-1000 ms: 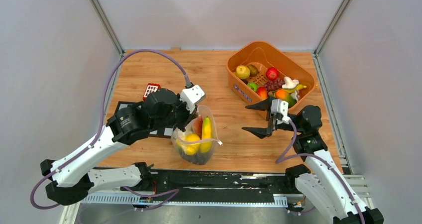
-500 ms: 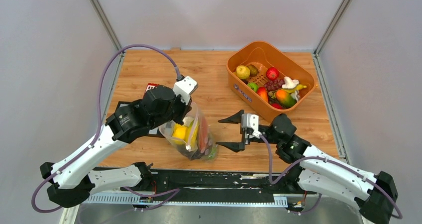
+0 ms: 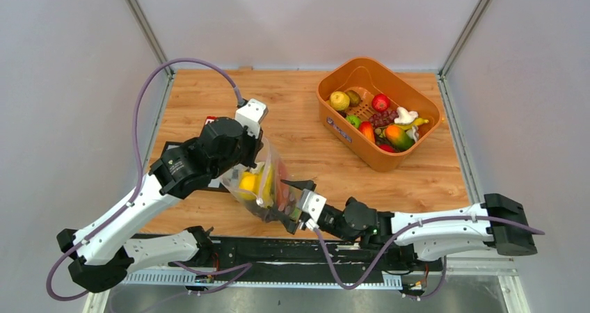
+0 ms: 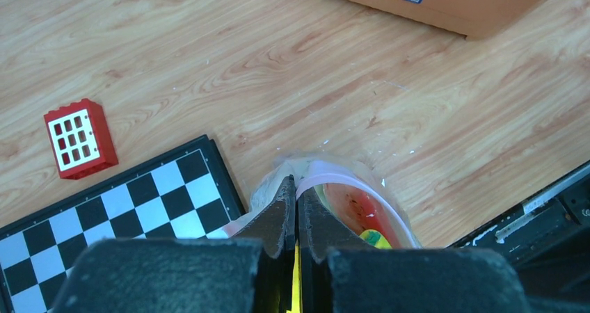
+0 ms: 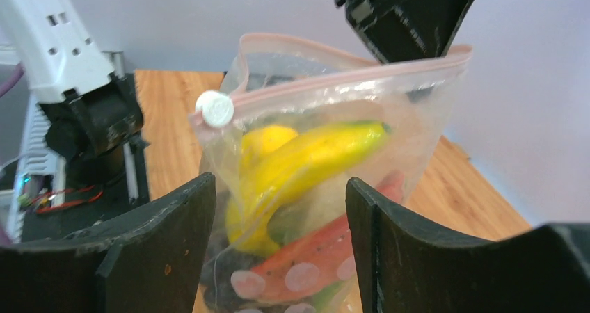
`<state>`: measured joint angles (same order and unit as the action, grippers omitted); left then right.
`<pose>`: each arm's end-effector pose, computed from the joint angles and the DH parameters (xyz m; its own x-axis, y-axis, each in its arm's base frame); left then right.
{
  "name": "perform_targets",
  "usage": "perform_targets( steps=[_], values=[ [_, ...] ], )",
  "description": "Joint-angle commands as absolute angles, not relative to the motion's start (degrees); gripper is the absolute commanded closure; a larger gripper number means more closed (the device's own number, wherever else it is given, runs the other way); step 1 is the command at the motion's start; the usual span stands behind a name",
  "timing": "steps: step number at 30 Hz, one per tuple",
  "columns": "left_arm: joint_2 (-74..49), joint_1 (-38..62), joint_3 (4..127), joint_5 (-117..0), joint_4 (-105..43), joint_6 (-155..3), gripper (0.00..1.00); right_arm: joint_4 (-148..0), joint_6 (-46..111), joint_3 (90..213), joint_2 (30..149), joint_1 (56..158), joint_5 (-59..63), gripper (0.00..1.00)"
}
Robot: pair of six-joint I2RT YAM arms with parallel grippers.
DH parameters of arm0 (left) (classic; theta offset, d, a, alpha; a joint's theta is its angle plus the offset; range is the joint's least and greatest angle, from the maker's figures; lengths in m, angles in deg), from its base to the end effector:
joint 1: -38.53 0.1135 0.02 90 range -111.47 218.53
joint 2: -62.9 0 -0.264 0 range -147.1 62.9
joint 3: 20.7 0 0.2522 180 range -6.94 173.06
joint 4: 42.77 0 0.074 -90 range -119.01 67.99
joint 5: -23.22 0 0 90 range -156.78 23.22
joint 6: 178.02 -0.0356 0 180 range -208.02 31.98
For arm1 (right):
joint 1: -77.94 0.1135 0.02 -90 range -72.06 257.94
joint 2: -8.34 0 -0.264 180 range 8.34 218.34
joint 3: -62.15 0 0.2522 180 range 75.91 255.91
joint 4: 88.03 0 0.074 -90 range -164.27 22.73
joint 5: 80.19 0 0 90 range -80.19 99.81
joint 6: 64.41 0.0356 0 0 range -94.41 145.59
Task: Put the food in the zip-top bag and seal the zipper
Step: Adjust the zipper food storage bag at the center of the board.
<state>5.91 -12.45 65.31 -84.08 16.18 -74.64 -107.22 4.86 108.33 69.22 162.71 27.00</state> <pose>0.1280 -0.1412 0.4033 -0.4397 0.1917 -0.8774 0.4911 0.8693 -0.0562 0.0326 0.2412 0.2886 0.3339 -0.0618 -0.9406 -0.8621 0.3835 -0.3312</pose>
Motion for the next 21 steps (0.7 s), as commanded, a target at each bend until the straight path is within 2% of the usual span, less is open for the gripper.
perform_targets(
  steps=[1,6,11,14,18,21],
  values=[
    [6.25,-11.54,65.50,-85.21,12.38,-73.17,1.00,-122.97,-4.00,111.78,74.16,167.69,42.70,0.32],
    [6.56,-10.59,64.91,-84.52,11.45,-73.06,1.00,-132.41,-11.69,115.15,83.79,172.31,48.01,0.32],
    [7.06,-9.44,64.78,-83.31,11.21,-73.26,1.00,-145.89,-18.03,113.41,88.98,174.86,49.82,0.34],
    [7.27,-9.12,65.06,-82.65,10.72,-73.34,1.00,-144.87,-18.64,114.89,91.29,174.84,51.68,0.38],
    [7.52,-9.02,64.88,-82.03,10.34,-73.14,1.00,-154.18,-23.14,114.04,94.90,174.88,53.95,0.56],
    [7.53,-9.02,64.79,-81.64,10.24,-73.08,1.00,-155.07,-24.32,114.39,96.84,174.83,54.01,0.56]
  ],
)
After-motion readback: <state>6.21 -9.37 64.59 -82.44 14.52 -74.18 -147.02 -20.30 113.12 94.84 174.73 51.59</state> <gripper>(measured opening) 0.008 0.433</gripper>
